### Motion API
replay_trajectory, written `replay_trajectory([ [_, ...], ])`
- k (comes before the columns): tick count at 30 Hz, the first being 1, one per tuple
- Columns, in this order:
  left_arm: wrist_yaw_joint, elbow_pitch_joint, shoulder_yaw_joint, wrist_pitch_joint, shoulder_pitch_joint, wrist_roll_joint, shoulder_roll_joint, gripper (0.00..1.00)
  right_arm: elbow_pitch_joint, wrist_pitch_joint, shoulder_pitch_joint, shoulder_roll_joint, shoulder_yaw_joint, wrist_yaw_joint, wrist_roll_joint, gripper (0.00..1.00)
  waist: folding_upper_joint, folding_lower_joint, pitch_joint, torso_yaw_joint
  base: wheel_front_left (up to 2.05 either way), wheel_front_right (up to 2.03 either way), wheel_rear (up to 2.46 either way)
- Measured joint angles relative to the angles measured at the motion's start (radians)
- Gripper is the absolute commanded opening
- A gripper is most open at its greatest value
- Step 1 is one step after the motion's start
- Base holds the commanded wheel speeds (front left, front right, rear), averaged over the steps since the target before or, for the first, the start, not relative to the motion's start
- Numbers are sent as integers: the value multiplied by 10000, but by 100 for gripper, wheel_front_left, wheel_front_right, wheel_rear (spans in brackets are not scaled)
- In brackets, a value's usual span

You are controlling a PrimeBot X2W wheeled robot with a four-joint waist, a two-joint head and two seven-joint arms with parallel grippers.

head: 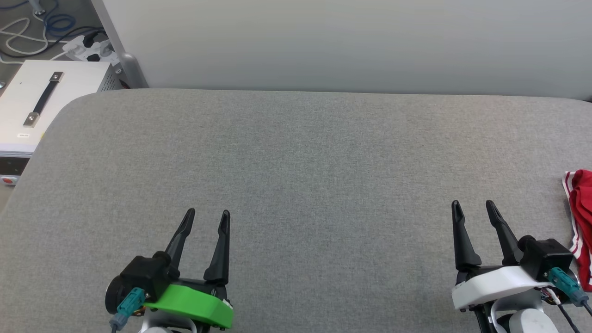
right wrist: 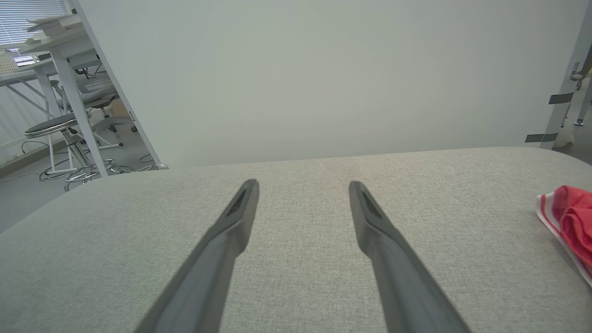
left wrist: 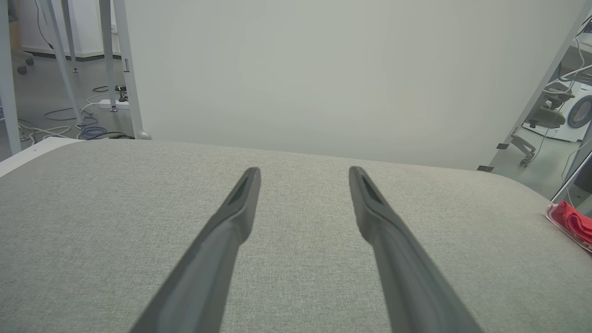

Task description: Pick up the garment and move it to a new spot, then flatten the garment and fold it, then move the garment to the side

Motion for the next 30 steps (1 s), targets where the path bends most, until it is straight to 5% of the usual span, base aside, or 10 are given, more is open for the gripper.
replay_trajectory([
  [3, 2, 8, -8, 0, 0, -4, 0, 100, 0, 0, 0, 0, -4, 0, 17, 100, 0, 0, 13, -11, 0, 0, 0],
  [4, 2, 10, -19, 0, 0, -6, 4, 0, 0, 0, 0, 0, 2, 0, 17, 0, 0, 0, 22, -14, 0, 0, 0],
  [30, 178, -63, 159, 430, -7, 384, 0, 0, -180, 416, 0, -2, 8, 0, -257, 0, 0, 0, -39, -115, 0, 0, 0],
])
